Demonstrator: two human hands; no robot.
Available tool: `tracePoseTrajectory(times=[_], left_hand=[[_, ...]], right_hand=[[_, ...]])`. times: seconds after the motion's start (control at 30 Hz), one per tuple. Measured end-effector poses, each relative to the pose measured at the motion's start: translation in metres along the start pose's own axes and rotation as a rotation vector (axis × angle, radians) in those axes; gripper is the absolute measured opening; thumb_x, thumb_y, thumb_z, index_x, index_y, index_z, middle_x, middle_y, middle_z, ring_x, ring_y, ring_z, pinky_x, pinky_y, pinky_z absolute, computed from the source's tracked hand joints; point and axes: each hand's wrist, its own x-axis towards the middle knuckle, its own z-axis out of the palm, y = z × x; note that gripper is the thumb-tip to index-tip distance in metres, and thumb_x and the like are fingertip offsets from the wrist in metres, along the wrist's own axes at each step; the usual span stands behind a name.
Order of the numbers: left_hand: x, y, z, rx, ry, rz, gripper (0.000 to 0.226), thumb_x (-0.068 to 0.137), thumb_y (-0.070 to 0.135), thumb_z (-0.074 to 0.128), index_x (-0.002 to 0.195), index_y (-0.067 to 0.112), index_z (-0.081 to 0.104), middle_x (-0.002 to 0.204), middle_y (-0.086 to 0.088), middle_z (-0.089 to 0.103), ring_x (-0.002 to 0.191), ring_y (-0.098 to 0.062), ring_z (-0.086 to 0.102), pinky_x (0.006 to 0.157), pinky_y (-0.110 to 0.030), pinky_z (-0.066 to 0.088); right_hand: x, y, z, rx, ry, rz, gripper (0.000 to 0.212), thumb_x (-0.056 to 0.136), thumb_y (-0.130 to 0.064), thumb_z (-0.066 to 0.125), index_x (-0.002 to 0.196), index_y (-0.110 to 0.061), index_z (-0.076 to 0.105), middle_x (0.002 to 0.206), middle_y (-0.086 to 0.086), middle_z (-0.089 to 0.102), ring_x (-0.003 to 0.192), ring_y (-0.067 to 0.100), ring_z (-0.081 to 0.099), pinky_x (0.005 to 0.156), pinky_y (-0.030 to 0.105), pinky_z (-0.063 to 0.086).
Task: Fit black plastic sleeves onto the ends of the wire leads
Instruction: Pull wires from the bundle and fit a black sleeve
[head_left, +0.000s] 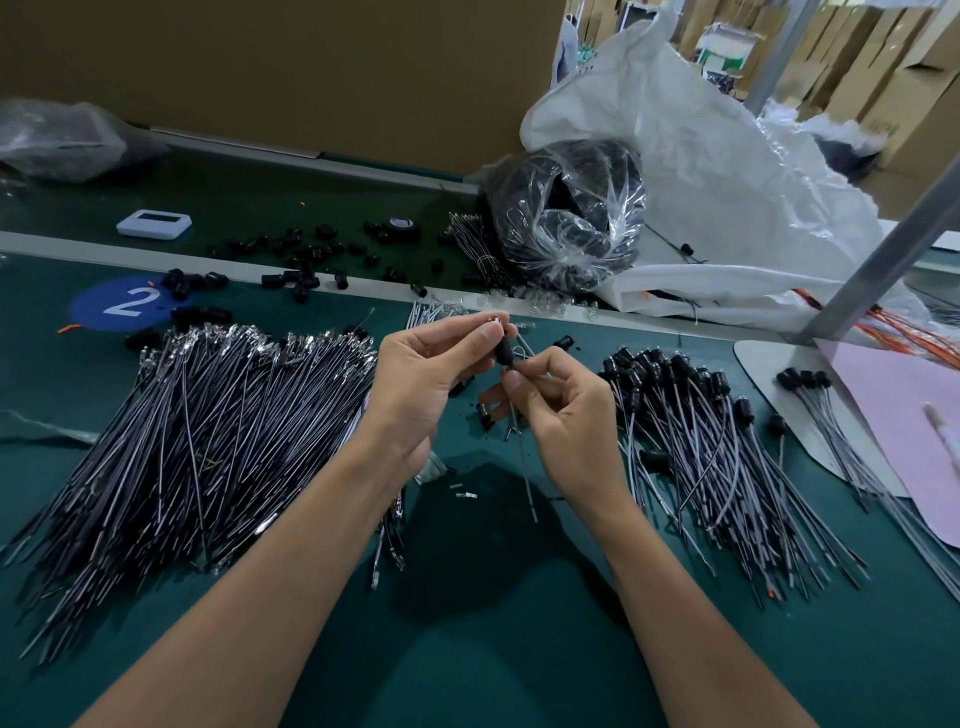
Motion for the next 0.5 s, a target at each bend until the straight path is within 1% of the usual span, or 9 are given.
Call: tracePoseTrajectory(times=[0.1,0.13,0.2,0.27,0.3,0.33,0.4,0.43,0.5], left_hand=[[-0.0004,0.0001,0.0006,-0.01,-0.006,-0.009,0.018,0.069,0.022,0.074,0.086,0.018,0.08,0.091,-0.005,0.077,0.091,-0.013,0.07,0.088,-0.025,0.054],[-0.0004,0.0,0.0008,-0.015,-0.009,-0.012,0.018,0.069,0.022,0.074,0.085,0.018,0.08,0.091,-0.005,0.077,0.092,-0.013,0.07,0.088,-0.024,0.054],[-0.0006,-0.0001,0.0011,-0.017,-0.02,-0.011,0.018,0.068,0.022,0.074,0.085,0.018,0.08,0.091,-0.005,0.077,0.091,-0.012,0.07,0.088,-0.025,0.053],[-0.0009,0.0002,0.0008,-0.013,-0.035,-0.007,0.017,0.068,0.023,0.075,0.084,0.019,0.08,0.09,-0.004,0.076,0.09,-0.012,0.069,0.088,-0.025,0.053],[-0.0009,0.0004,0.0004,-0.009,-0.04,-0.005,0.017,0.068,0.023,0.075,0.084,0.019,0.08,0.09,-0.004,0.076,0.089,-0.012,0.069,0.087,-0.025,0.052],[-0.0009,0.0005,-0.0001,-0.007,-0.043,-0.001,0.016,0.069,0.023,0.075,0.084,0.019,0.08,0.089,-0.004,0.076,0.088,-0.012,0.069,0.085,-0.025,0.052],[-0.0008,0.0007,-0.0002,-0.006,-0.044,0.016,0.013,0.071,0.02,0.073,0.083,0.018,0.079,0.087,-0.004,0.076,0.085,-0.012,0.069,0.081,-0.024,0.052],[-0.0007,0.0004,-0.0003,-0.006,-0.041,0.031,0.012,0.072,0.019,0.073,0.083,0.017,0.079,0.087,-0.004,0.076,0.084,-0.012,0.068,0.078,-0.023,0.053],[-0.0008,-0.0009,0.0,0.008,-0.027,0.058,0.011,0.074,0.015,0.072,0.084,0.013,0.076,0.085,-0.005,0.075,0.082,-0.013,0.069,0.074,-0.023,0.054]], right_hand=[[0.0001,0.0006,-0.0003,-0.033,0.007,-0.013,0.022,0.093,-0.001,0.061,0.076,-0.013,0.056,0.072,0.003,0.073,0.066,0.021,0.07,0.065,0.027,0.055],[0.0002,0.0012,-0.0007,-0.043,0.011,-0.012,0.021,0.093,-0.001,0.061,0.075,-0.012,0.055,0.072,0.004,0.073,0.066,0.023,0.07,0.065,0.032,0.056],[0.0003,0.0026,-0.001,-0.06,0.011,-0.009,0.019,0.093,-0.003,0.061,0.077,-0.008,0.055,0.074,0.01,0.073,0.068,0.031,0.069,0.069,0.046,0.057],[0.0006,0.0031,-0.0011,-0.06,0.011,-0.013,0.017,0.093,-0.003,0.061,0.078,-0.008,0.055,0.075,0.013,0.073,0.068,0.033,0.069,0.07,0.05,0.056],[0.0007,0.0031,-0.0011,-0.055,0.007,-0.014,0.016,0.093,-0.003,0.061,0.079,-0.008,0.056,0.075,0.013,0.073,0.067,0.032,0.069,0.069,0.048,0.057],[0.0006,0.0027,-0.001,-0.042,-0.001,-0.012,0.014,0.093,-0.002,0.061,0.08,-0.008,0.058,0.075,0.013,0.073,0.067,0.028,0.07,0.066,0.042,0.057],[0.0,0.0015,-0.001,0.008,-0.027,0.003,0.013,0.093,0.0,0.06,0.083,-0.008,0.061,0.074,0.008,0.074,0.066,0.018,0.071,0.064,0.026,0.054],[-0.0003,0.0009,-0.001,0.033,-0.036,0.015,0.014,0.093,0.0,0.06,0.083,-0.01,0.063,0.073,0.005,0.074,0.066,0.015,0.071,0.063,0.022,0.053],[-0.0004,0.0001,-0.0012,0.081,-0.05,0.037,0.017,0.094,-0.001,0.059,0.085,-0.012,0.067,0.069,0.005,0.073,0.063,0.014,0.07,0.061,0.021,0.052]])
